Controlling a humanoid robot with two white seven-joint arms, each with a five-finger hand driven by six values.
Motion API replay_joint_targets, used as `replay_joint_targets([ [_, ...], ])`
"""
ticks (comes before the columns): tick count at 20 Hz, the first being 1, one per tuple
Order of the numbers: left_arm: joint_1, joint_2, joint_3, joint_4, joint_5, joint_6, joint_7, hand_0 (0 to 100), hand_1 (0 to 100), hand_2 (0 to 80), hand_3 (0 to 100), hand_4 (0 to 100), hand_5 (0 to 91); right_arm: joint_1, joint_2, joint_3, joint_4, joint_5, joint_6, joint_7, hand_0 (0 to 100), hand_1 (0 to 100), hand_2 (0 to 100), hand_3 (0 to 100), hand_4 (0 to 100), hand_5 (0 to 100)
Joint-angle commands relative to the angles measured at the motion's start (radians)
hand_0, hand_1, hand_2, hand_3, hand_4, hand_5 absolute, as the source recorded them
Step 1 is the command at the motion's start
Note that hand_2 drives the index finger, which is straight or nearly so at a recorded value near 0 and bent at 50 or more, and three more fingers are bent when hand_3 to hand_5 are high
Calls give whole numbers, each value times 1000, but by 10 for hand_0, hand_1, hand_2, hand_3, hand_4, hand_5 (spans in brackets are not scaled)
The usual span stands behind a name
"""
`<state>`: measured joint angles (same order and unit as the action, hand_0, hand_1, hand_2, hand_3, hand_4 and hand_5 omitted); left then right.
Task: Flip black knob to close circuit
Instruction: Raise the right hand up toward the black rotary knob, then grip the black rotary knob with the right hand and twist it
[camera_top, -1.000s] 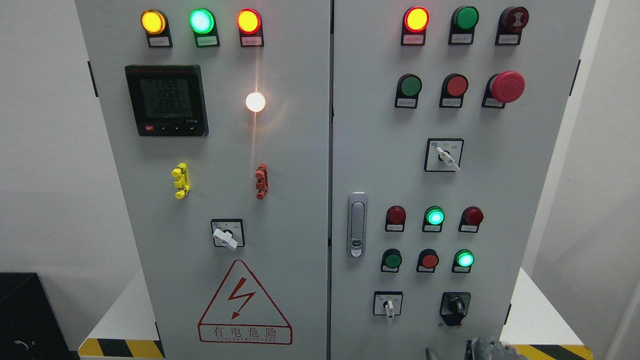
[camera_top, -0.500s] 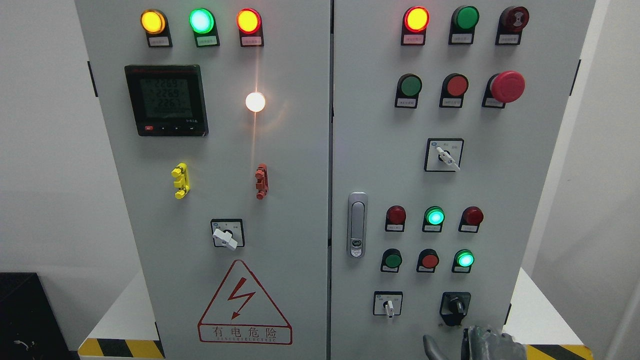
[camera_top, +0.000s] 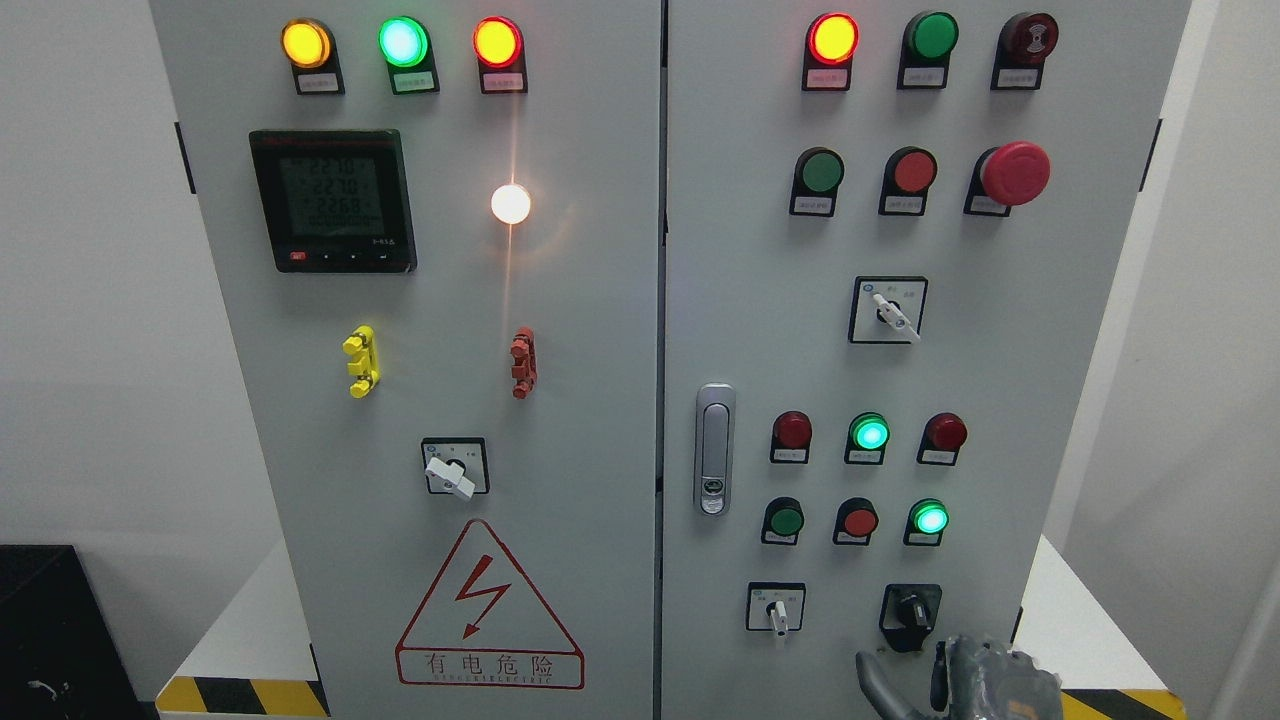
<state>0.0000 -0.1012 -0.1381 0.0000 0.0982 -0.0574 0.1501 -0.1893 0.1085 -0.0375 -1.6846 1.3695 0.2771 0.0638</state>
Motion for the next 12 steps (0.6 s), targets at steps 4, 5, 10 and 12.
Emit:
replay_joint_targets([
  [4, 23, 0, 0, -29, 0, 1, 0, 120, 556, 0, 0, 0, 0, -22, -4, -28, 49, 0, 2, 1, 0, 0, 871, 1000, 954, 1000],
  [5, 23, 0, 0, -29, 0, 1, 0, 120, 556, 0, 0, 0, 0, -25, -4, -30, 49, 0, 2, 1, 0, 0, 870, 1000, 954, 1000],
  [10, 21, 0, 0, -29, 0, 1, 0, 120, 556, 0, 0, 0, 0, -39, -6, -53, 54, 0, 1, 1, 0, 0, 867, 1000, 953, 1000],
  [12, 21, 0, 0, -29, 0, 1, 0, 120, 556, 0, 0, 0, 0, -39, -6, -56, 55, 0, 1, 1, 0, 0, 868, 1000, 951, 1000],
])
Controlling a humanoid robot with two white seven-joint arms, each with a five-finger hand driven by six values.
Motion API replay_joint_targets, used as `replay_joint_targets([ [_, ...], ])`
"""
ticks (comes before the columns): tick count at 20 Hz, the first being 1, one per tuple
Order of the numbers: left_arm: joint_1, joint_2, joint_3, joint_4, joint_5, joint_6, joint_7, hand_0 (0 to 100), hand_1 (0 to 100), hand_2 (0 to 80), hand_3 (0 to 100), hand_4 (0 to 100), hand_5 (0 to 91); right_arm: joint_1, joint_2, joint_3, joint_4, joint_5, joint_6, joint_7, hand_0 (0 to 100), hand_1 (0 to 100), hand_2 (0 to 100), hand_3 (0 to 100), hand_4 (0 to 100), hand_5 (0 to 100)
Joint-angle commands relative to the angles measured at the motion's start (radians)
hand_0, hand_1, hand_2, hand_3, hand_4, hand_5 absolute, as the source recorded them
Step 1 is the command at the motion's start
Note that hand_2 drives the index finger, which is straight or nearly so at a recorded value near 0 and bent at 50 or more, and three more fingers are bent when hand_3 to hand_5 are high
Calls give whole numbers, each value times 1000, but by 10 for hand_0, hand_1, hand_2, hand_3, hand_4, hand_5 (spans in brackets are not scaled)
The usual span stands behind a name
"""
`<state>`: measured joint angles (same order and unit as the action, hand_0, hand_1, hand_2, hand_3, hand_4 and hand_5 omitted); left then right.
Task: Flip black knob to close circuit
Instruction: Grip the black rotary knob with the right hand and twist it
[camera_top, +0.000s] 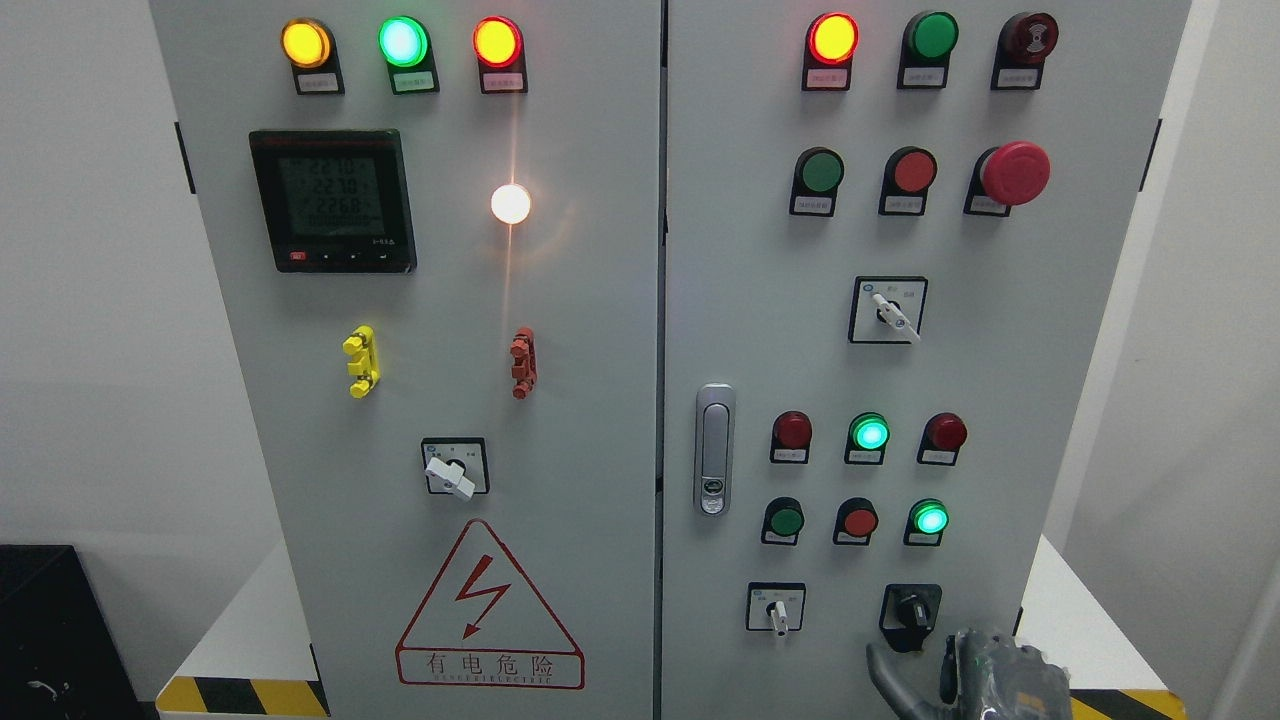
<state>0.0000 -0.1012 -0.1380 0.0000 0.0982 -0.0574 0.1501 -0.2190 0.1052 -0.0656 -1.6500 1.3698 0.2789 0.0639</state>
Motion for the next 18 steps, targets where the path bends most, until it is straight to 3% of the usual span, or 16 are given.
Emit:
replay_joint_targets([
  [1, 23, 0, 0, -29, 0, 1, 0, 120, 556, 0, 0, 0, 0, -11, -2, -33, 21, 0, -1, 0, 0, 0, 867, 1000, 951, 1000],
  [18, 21, 0, 0, -29, 0, 1, 0, 120, 556, 0, 0, 0, 0, -31, -13, -63, 47, -2, -1, -1, 0, 0, 860, 1000, 950, 1000],
])
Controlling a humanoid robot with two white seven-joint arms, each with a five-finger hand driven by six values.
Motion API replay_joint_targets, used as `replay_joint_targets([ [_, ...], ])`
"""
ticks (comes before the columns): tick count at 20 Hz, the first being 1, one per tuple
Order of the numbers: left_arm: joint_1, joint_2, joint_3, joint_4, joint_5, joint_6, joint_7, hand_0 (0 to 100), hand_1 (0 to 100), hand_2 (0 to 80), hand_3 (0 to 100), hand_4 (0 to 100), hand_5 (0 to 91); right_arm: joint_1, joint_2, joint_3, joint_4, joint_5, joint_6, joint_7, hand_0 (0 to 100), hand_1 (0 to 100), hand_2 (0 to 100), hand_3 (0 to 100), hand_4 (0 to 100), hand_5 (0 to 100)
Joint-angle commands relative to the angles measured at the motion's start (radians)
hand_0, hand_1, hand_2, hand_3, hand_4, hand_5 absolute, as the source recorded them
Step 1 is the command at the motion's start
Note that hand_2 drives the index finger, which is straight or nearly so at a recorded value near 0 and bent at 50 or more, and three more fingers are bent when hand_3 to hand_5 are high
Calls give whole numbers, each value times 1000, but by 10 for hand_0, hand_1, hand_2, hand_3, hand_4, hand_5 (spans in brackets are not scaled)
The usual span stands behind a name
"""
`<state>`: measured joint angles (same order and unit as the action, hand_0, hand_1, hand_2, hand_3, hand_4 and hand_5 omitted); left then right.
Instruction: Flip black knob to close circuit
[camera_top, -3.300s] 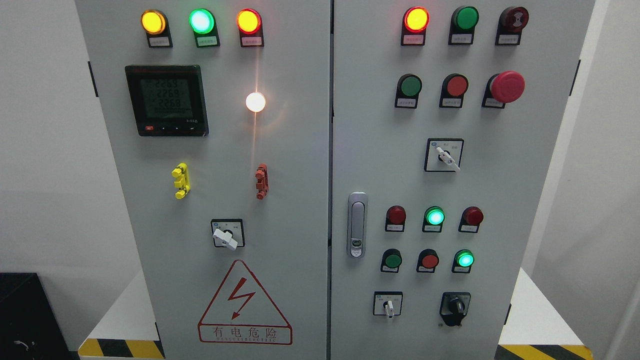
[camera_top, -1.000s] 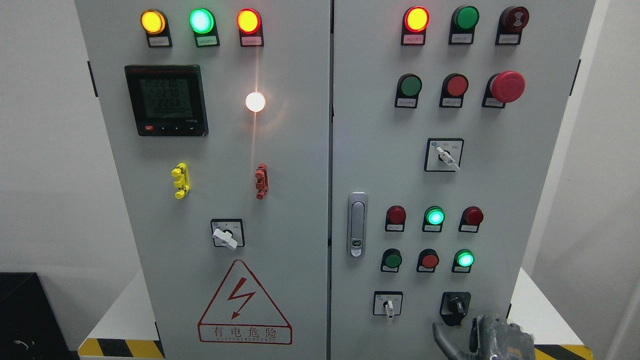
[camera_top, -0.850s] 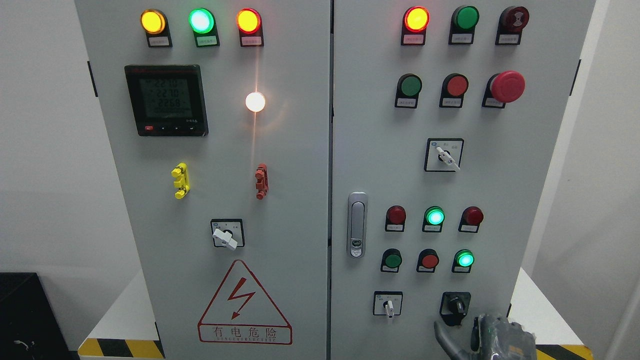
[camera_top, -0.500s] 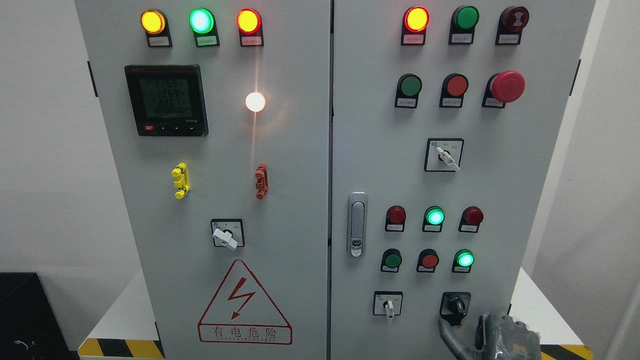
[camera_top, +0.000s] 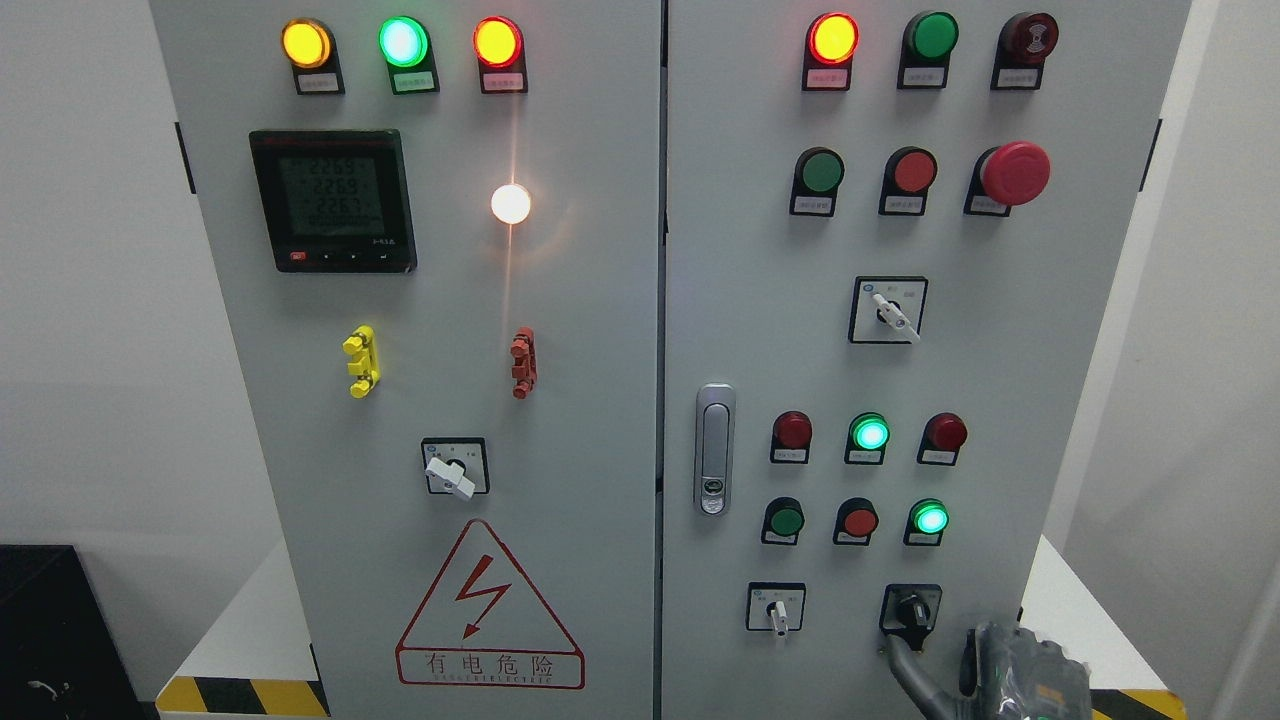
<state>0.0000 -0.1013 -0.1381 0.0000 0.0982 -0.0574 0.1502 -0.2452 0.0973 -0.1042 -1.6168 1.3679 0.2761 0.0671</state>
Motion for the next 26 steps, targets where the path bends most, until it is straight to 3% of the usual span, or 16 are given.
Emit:
replay_joint_targets([
  [1, 21, 0, 0, -29, 0, 1, 0, 120, 556, 0, 0, 0, 0, -5, -5, -29, 12, 0, 2, -4, 0, 0, 859, 1000, 950, 1000],
  [26, 23, 0, 0, -29, 0, 1, 0, 120, 556, 0, 0, 0, 0, -6, -14, -49, -8, -16, -5, -4, 0, 0, 854, 1000, 946, 1000],
])
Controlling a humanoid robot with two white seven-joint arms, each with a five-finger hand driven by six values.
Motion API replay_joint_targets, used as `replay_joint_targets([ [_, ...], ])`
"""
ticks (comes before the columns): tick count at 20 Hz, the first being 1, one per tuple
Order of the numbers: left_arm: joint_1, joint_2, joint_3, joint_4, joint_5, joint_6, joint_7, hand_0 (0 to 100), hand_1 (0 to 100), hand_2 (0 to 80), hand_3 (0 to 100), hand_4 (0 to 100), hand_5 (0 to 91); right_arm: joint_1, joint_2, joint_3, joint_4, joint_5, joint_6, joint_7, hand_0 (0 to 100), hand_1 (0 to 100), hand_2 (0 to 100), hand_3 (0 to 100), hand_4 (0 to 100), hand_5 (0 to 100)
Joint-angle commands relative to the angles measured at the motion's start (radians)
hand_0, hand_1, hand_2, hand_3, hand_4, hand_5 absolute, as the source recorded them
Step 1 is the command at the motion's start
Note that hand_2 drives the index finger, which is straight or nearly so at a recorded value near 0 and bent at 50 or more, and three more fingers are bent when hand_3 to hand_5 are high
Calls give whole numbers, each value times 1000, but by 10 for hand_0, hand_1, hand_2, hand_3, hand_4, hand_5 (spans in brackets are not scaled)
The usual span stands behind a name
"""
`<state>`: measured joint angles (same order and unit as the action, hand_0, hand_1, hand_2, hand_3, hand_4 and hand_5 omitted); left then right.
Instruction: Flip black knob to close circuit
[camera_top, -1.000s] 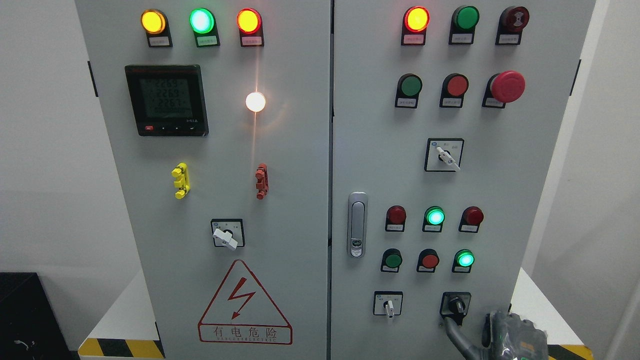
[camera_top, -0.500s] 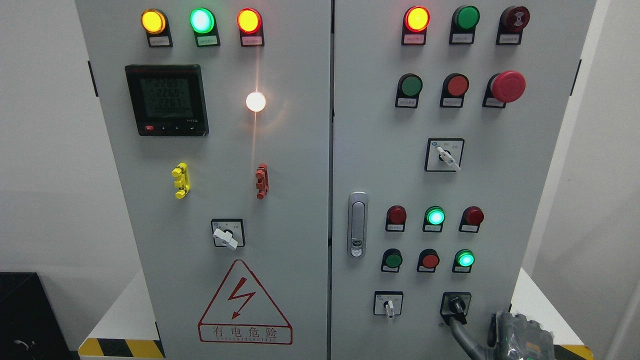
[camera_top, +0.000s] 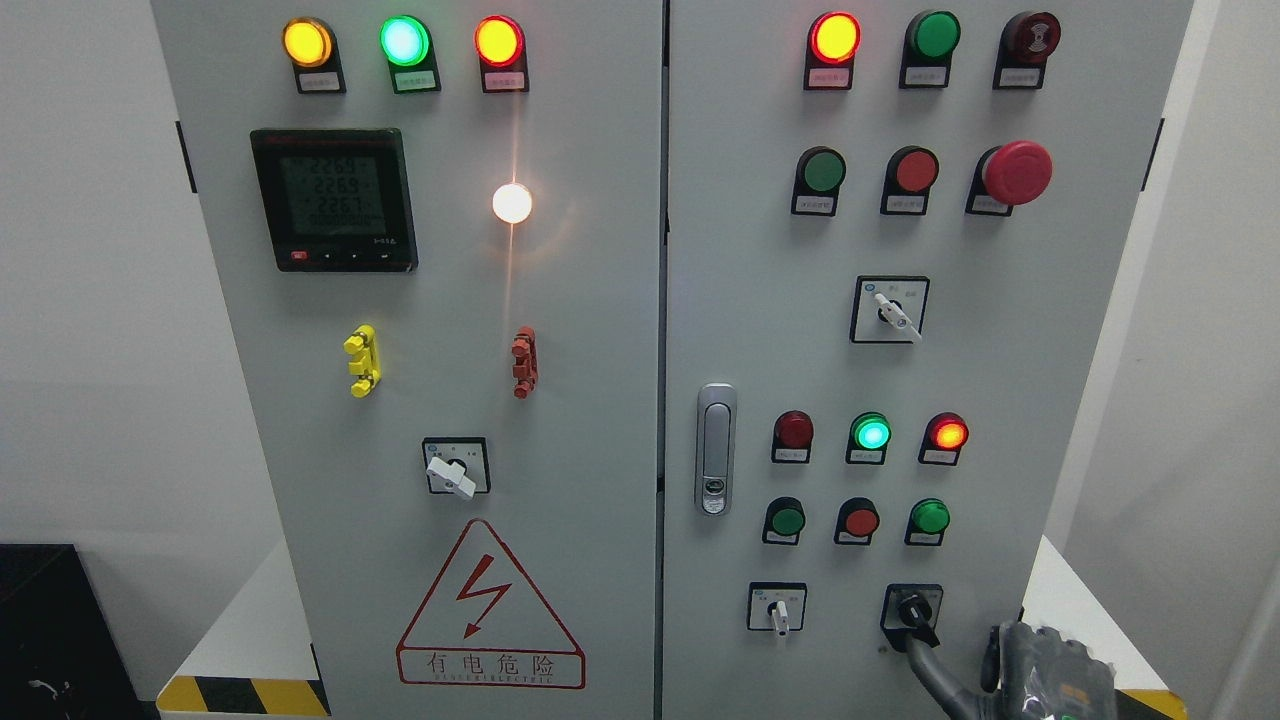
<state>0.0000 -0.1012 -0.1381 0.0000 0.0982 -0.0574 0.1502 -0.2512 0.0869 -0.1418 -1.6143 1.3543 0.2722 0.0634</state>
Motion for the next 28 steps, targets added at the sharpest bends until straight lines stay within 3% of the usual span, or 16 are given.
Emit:
replay_joint_targets([
  [1, 23, 0, 0, -29, 0, 1, 0, 120, 556, 0, 0, 0, 0, 0, -4, -12, -10, -3, -1, -1, 0, 0, 854, 1000, 946, 1000],
  [28, 23, 0, 0, -29, 0, 1, 0, 120, 556, 0, 0, 0, 0, 6, -6, -1, -30, -26, -5, -5, 0, 0, 852, 1000, 943, 1000],
])
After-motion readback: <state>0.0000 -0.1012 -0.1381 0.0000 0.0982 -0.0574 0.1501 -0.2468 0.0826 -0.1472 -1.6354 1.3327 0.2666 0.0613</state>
